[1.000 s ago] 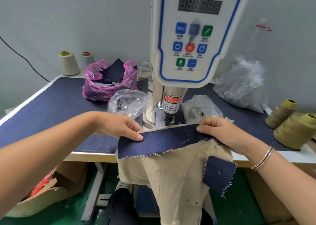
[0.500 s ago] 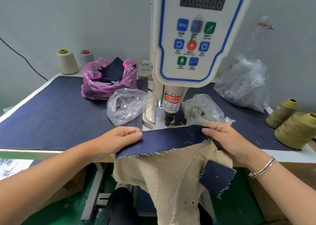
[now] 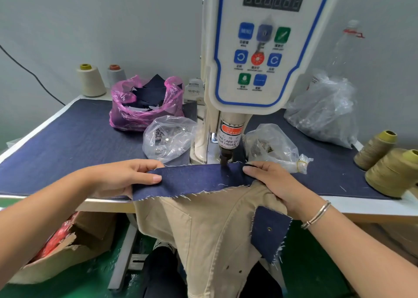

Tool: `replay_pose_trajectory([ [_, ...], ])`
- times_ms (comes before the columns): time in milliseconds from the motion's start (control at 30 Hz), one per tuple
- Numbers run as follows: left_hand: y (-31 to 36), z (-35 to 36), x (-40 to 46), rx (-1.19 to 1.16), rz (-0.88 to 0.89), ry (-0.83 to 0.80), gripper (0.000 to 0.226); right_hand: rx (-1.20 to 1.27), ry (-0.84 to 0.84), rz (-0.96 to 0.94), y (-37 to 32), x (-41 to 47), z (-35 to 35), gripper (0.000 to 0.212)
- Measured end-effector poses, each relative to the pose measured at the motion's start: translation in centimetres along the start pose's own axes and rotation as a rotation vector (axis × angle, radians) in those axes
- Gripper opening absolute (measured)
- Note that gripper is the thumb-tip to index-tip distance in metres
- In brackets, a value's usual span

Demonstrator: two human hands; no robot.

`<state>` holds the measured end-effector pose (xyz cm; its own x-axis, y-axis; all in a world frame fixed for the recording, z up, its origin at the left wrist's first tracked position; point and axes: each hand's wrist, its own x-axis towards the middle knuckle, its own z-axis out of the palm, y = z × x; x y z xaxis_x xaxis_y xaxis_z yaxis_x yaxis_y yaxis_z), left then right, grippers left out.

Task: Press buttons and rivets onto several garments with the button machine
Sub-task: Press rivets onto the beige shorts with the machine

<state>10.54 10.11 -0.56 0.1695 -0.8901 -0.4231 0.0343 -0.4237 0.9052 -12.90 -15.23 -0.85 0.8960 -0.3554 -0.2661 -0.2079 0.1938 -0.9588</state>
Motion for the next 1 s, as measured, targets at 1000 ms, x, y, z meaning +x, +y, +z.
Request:
replay_pose_trajectory([
  [1000, -1.3, -3.0, -0.6, 0.215, -0.013, 0.103, 0.019, 0.129, -0.041, -0.036, 1.6, 2.0, 1.1, 0.027],
])
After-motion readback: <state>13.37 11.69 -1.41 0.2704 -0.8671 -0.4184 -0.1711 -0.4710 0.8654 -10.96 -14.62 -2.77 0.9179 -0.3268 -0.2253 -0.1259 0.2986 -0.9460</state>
